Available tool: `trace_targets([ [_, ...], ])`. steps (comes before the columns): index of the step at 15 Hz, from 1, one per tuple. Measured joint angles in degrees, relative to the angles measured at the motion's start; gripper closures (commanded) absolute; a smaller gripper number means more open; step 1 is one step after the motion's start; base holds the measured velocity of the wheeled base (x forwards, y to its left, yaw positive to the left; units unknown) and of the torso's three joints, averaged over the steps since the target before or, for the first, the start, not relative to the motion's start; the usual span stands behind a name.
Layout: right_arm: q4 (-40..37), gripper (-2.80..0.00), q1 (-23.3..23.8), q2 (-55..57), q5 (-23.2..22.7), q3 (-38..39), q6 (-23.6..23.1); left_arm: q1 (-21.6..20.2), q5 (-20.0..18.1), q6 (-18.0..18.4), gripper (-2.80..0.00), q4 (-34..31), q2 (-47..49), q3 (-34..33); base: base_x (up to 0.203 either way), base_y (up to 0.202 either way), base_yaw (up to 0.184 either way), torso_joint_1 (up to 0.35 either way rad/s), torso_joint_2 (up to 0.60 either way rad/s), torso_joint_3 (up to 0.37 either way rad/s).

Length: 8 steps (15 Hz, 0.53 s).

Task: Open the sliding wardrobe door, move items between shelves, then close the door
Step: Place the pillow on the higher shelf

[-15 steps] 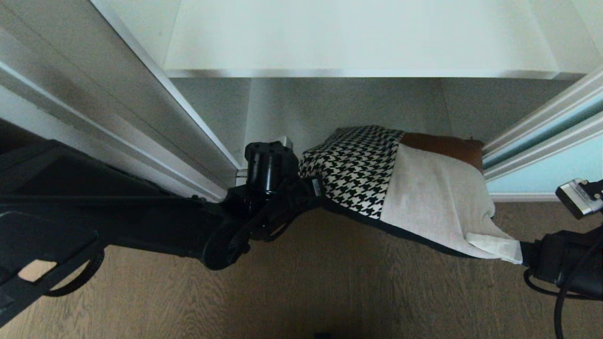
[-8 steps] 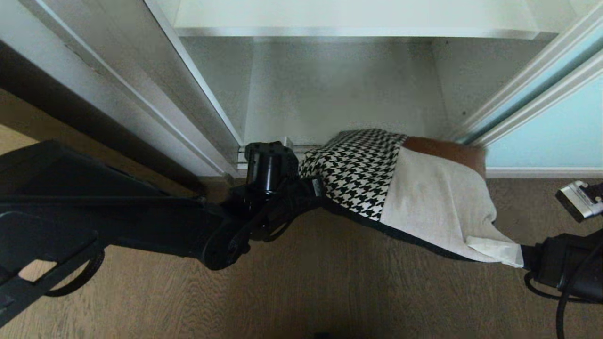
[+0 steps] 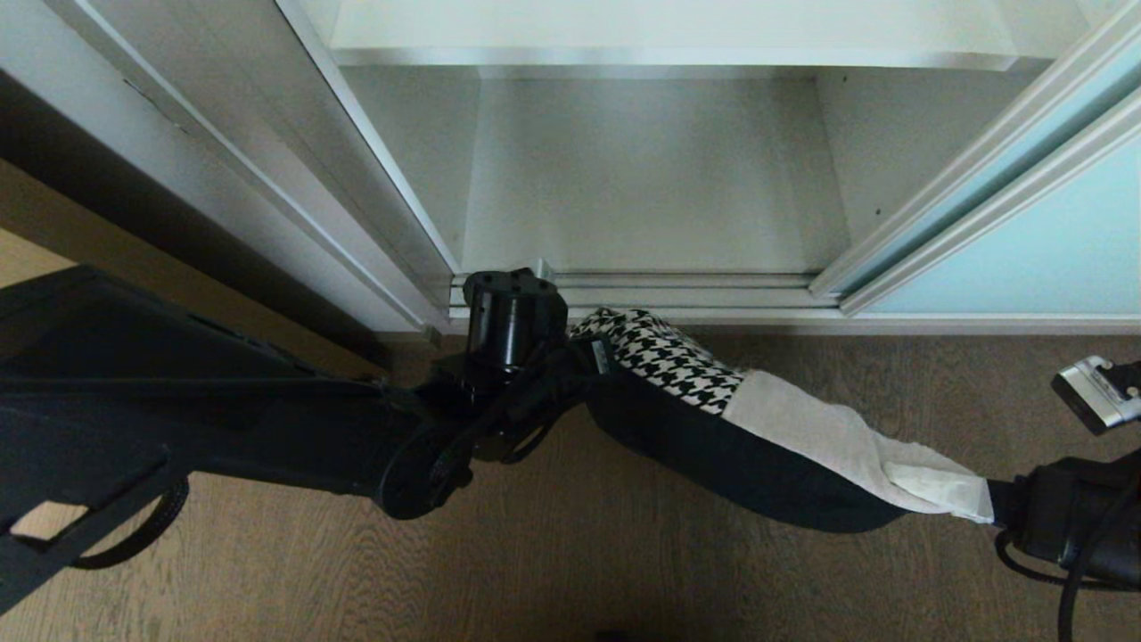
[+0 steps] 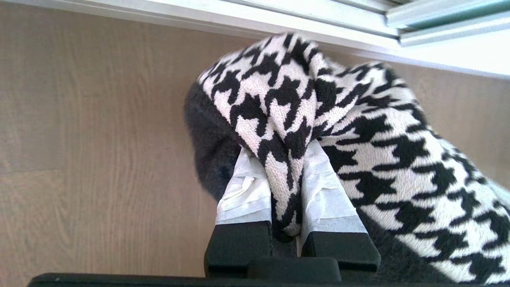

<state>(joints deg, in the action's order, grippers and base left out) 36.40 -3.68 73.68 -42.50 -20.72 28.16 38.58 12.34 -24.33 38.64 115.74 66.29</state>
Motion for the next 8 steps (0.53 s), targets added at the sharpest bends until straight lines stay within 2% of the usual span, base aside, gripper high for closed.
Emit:
trace_targets([
  [8, 0.1, 0.00, -0.1, -1.3, 0.0, -0.3, 1.6, 0.5, 0.3, 0.4, 0.00, -0.5, -1.6, -0.5, 0.000, 0.000, 0.000, 0.000, 0.00, 0.000],
])
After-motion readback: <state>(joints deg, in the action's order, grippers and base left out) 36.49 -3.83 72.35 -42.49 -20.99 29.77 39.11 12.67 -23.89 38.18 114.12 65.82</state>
